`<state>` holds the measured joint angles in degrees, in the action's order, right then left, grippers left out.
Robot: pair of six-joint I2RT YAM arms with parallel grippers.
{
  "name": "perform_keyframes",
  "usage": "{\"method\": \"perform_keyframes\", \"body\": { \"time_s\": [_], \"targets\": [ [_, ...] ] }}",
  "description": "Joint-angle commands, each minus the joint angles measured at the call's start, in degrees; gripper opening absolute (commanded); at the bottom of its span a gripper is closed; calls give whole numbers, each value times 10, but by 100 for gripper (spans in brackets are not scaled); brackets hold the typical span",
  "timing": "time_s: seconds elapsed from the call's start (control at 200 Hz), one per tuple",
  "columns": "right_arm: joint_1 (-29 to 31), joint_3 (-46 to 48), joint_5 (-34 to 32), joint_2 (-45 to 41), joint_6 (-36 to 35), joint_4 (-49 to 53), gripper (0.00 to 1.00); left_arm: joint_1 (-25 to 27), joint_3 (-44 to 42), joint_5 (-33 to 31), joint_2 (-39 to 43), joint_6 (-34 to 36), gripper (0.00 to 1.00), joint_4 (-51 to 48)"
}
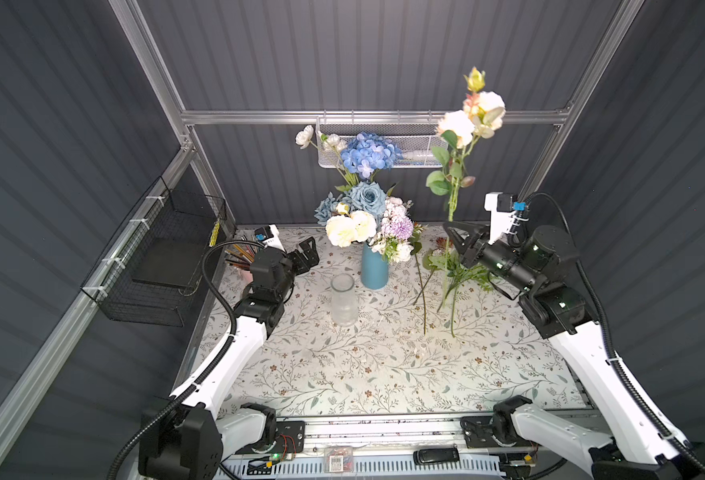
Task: Arrange the flowers into the vase
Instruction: 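Carry the rose stem over the glass vase held by the left gripper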
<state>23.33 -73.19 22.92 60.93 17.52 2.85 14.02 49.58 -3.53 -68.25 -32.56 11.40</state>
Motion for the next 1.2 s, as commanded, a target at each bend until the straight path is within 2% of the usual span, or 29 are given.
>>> {"method": "perform_keyframes", "body": {
  "time_s": [0.0,0.13,0.225,0.415,0.575,0.855,1.001,1.196],
  "targets": [
    [54,-43,18,29,-47,-53,0,-21,-19,87,-3,-54,100,15],
    [131,-86,54,94,-89,-116,0,-34,-28,136,5,-58,100,6],
    [172,-93,67,135,-121,-186,0,-39,-31,146,15,-51,100,-17],
    [199,-132,84,227,-106,-282,0,-51,-45,155,43,-35,100,-59],
    [234,-119,67,281,-172,-373,0,-57,-71,166,39,-46,100,-57],
    [240,-99,44,377,-182,-518,0,-60,-105,182,30,-58,100,-60],
    [240,-88,38,408,-168,-534,0,-60,-115,176,52,-34,100,-90],
    [240,-37,19,425,-197,-541,0,-60,-119,177,62,-16,100,-102]
  ]
}}
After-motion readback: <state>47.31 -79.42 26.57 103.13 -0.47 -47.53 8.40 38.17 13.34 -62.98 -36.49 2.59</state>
